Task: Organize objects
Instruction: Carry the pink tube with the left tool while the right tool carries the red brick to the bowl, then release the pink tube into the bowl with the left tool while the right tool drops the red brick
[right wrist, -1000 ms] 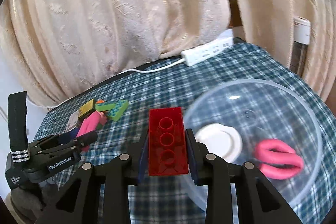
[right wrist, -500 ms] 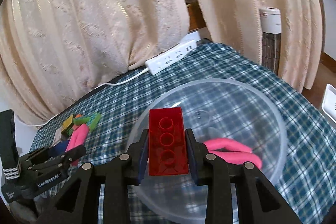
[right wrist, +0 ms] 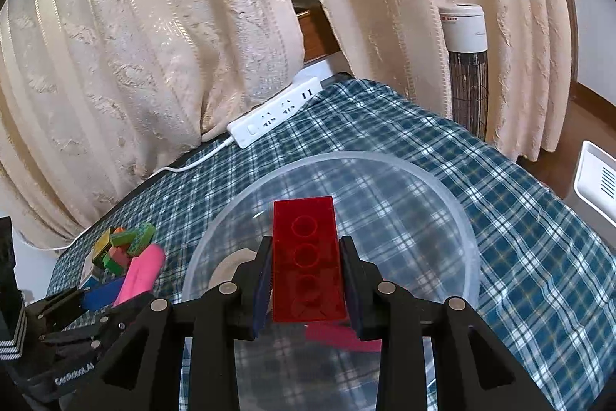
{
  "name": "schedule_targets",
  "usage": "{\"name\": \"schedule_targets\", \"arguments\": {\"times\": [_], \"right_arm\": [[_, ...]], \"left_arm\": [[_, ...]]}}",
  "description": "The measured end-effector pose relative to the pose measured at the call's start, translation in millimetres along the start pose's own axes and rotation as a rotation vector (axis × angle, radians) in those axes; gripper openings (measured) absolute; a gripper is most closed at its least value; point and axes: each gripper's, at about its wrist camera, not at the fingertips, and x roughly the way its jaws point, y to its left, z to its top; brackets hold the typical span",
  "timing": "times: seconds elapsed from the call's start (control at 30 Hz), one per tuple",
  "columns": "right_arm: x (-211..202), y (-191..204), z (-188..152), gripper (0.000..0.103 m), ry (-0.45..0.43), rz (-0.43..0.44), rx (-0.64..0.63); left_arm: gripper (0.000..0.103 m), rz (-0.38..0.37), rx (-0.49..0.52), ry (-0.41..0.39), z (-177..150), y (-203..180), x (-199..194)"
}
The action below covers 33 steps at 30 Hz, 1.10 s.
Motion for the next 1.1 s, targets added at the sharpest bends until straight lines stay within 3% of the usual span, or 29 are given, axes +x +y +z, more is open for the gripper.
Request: {"name": "schedule_targets", "arguments": {"times": [0.7, 0.73, 0.83, 0.97, 1.1], "right_arm": [[-2.4, -33.6, 11.1, 0.035, -0.027, -0.011, 0.068], [-2.5, -34.3, 11.2, 0.035, -0.027, -0.011, 0.071], [-3.5, -38.0, 11.9, 0.039, -0.032, -0.010, 0.086], [-6.1, -41.2, 12.4, 0.047, -0.043, -0.011, 0.100], [-6.1, -39.4, 12.1, 0.048, -0.041, -0.006, 0.099]], "left_arm": [[0.050, -0.090, 0.059, -0.007, 21.4, -47.1, 24.2], [0.051, -0.095, 0.054, -0.007, 22.6, -47.4, 24.7], [0.069, -0.108, 0.028, -0.017, 25.3, -44.7, 23.4], [0.069, -0.106, 0.019, -0.034, 27.6, -41.8, 19.3], [0.069, -0.102, 0.007, -0.034, 28.2, -38.2, 17.7]]}}
